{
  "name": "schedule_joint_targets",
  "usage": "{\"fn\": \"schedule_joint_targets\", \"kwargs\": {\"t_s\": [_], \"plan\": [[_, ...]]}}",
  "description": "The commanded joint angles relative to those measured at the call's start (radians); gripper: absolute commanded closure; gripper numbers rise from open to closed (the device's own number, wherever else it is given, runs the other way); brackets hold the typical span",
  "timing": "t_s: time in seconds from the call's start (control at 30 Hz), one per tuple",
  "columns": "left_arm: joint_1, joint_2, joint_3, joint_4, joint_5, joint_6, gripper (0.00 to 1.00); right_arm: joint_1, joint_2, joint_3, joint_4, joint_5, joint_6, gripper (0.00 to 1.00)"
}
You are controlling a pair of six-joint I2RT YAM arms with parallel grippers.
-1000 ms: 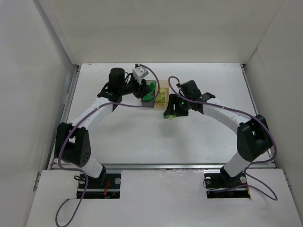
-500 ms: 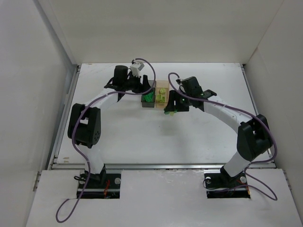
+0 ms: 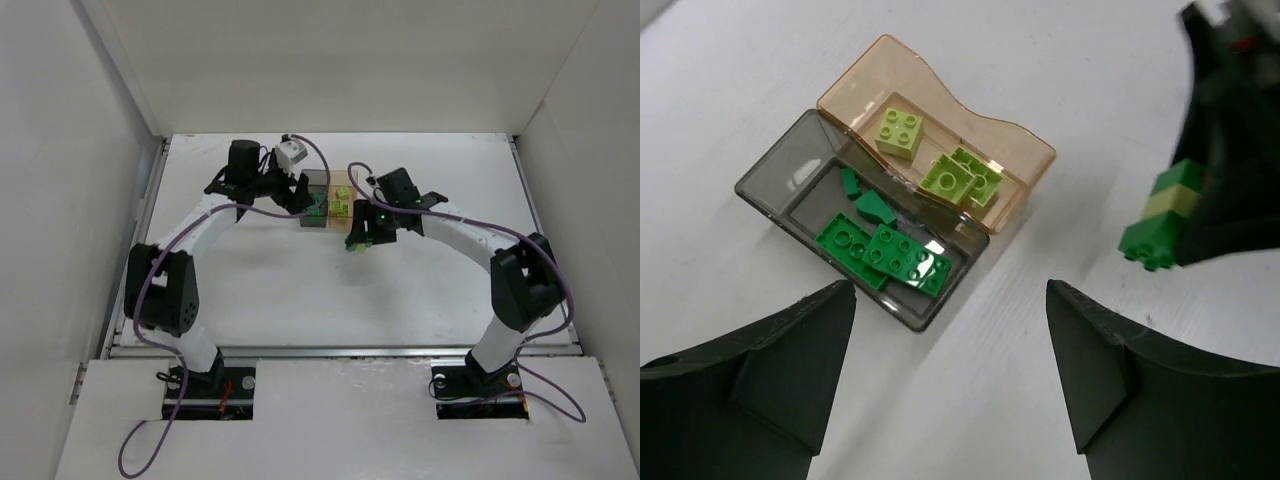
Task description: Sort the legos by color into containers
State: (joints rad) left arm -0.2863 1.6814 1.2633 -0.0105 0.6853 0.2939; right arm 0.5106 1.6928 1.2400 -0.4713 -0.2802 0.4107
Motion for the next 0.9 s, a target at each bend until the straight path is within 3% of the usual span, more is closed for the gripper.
{"fn": "schedule_joint_targets", "kwargs": {"t_s": [0.0, 0.2, 0.3, 0.33, 0.37, 0.4, 0.57, 0.7, 0.87], "plan": [[-0.005, -0.158, -0.082, -0.057, 0.046, 0.250, 0.27, 0.045, 0.063, -0.019, -0.024, 0.013, -0.021, 0.96], [-0.037, -0.293, -0.246, -0.026, 0.046, 0.278, 0.27, 0.091, 0.154, -0.040, -0.006, 0.045, -0.030, 0.84], [-0.047, -0.319, -0.277, -0.011, 0.046, 0.255, 0.27, 0.091, 0.165, -0.050, 0.005, 0.033, -0.030, 0.63], [-0.047, -0.319, -0.277, 0.000, 0.046, 0.255, 0.27, 0.091, 0.165, -0.050, 0.005, 0.033, -0.039, 0.55], [-0.047, -0.328, -0.277, 0.000, 0.036, 0.246, 0.27, 0.091, 0.165, -0.050, 0.005, 0.033, -0.039, 0.39], [-0.047, -0.328, -0.277, 0.000, 0.036, 0.246, 0.27, 0.091, 0.154, -0.050, 0.005, 0.033, -0.039, 0.35], [-0.047, -0.328, -0.277, 0.000, 0.026, 0.255, 0.27, 0.091, 0.102, -0.071, 0.005, 0.033, -0.059, 0.29], [-0.047, -0.328, -0.277, 0.000, 0.037, 0.255, 0.27, 0.091, 0.084, -0.080, -0.020, 0.033, -0.110, 0.12], [-0.047, -0.328, -0.277, 0.000, 0.037, 0.264, 0.27, 0.091, 0.064, -0.080, -0.038, 0.024, -0.171, 0.09]]}}
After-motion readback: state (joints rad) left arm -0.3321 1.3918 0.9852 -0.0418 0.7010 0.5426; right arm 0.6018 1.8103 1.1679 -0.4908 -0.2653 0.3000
